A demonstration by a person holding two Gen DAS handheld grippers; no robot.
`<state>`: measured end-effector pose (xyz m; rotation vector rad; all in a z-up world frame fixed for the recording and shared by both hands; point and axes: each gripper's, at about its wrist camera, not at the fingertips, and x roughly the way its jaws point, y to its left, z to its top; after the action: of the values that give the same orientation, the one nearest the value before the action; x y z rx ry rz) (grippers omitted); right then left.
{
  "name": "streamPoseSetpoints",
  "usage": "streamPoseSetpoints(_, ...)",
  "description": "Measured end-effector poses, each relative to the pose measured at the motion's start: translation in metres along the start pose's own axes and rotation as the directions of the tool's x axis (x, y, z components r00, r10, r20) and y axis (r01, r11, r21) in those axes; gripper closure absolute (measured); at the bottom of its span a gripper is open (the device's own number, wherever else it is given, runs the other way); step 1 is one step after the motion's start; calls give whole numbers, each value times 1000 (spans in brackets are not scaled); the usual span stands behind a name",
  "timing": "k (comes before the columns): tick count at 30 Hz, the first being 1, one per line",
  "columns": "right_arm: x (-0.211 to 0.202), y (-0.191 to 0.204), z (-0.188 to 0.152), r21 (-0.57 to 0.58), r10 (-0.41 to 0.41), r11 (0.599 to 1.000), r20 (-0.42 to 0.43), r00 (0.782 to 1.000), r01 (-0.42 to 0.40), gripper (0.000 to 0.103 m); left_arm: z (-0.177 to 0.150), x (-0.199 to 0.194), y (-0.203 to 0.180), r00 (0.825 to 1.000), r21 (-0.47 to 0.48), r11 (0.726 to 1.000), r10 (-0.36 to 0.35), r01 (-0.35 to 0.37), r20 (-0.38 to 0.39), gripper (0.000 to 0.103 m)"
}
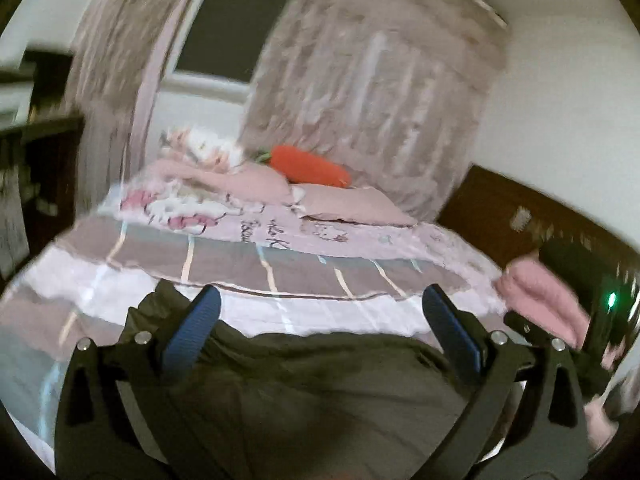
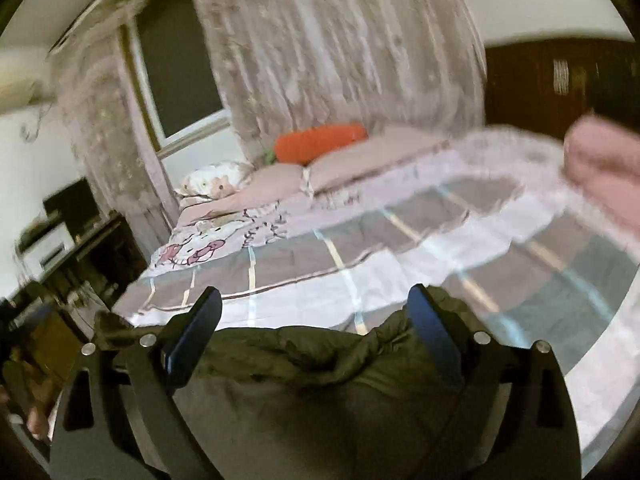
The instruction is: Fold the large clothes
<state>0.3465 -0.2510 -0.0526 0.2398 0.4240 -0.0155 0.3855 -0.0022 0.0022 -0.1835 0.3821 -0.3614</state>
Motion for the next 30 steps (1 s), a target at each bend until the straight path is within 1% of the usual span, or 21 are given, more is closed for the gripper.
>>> streamPoseSetpoints(1,-1,5,-7,-21,2,1000,-21,1000,-2,6,-13,-4,-9,1000,36,999,2,-1,-15,2)
streamPoseSetpoints(2,2,13,-21,-36,12,999,-69,998,-14,6,-27,-4,-23,999,93,996,18,-15,-28,2)
streamPoseSetpoints(3,7,17,-32,-38,24,999,-106,994,-28,6,-43,1,-32,998,145,989,48,-42,-41,2)
streamPoseSetpoints(4,19,21,-46,-39,34,998,-170,985,-41,6,-56,12,-36,993,181,981,82,-67,-79,2)
streamPoseSetpoints(6,43,23,-62,-33,14,999,-264,964,-23,6,-73,34,-38,980,186,979,113,-81,-164,2)
streamPoseSetpoints(8,74,10,-64,32,7,999,-346,938,4,6,-83,62,-26,959,172,977,162,-124,-233,2)
streamPoseSetpoints(10,95,8,-51,21,-16,999,-371,929,26,6,-81,90,-19,939,178,973,192,-145,-286,2)
streamPoseSetpoints(12,114,17,-36,-72,-57,997,-365,929,33,6,-69,118,-19,926,222,962,226,-162,-301,2)
streamPoseSetpoints(14,142,30,-26,-200,-117,979,-346,931,49,5,-61,147,-16,914,259,949,260,-181,-313,2)
streamPoseSetpoints(15,157,33,-25,-234,-146,970,-345,927,66,6,-61,162,-13,904,269,944,278,-193,-325,2)
streamPoseSetpoints(16,166,33,-25,-236,-154,969,-348,925,72,5,-60,170,-9,897,271,941,288,-201,-335,2)
streamPoseSetpoints(17,178,32,-25,-215,-146,974,-354,924,72,6,-65,187,3,878,261,938,313,-227,-361,2)
streamPoseSetpoints(18,190,31,-25,-192,-132,979,-362,923,65,5,-71,195,12,872,234,942,316,-241,-374,2)
streamPoseSetpoints(19,197,31,-26,-181,-122,982,-367,922,58,5,-76,197,20,872,203,947,311,-250,-378,2)
streamPoseSetpoints(21,212,37,-29,-174,-100,984,-381,919,35,5,-92,197,41,890,113,957,291,-269,-350,2)
streamPoseSetpoints(22,213,40,-31,-185,-104,982,-378,920,35,5,-98,195,46,897,98,954,299,-282,-326,2)
streamPoseSetpoints(24,215,49,-39,-242,-144,968,-346,927,60,5,-103,199,45,892,119,949,315,-292,-323,2)
streamPoseSetpoints(25,216,50,-44,-262,-168,962,-330,929,81,5,-103,205,44,883,142,946,324,-292,-340,2)
streamPoseSetpoints(27,221,45,-47,-243,-168,966,-338,926,86,3,-101,211,41,873,191,943,326,-272,-362,2)
streamPoseSetpoints(29,223,33,-49,-184,-124,981,-367,922,58,2,-99,210,46,877,218,947,303,-235,-372,2)
streamPoseSetpoints(30,223,28,-50,-161,-104,986,-374,922,46,2,-97,208,52,884,218,952,283,-213,-372,2)
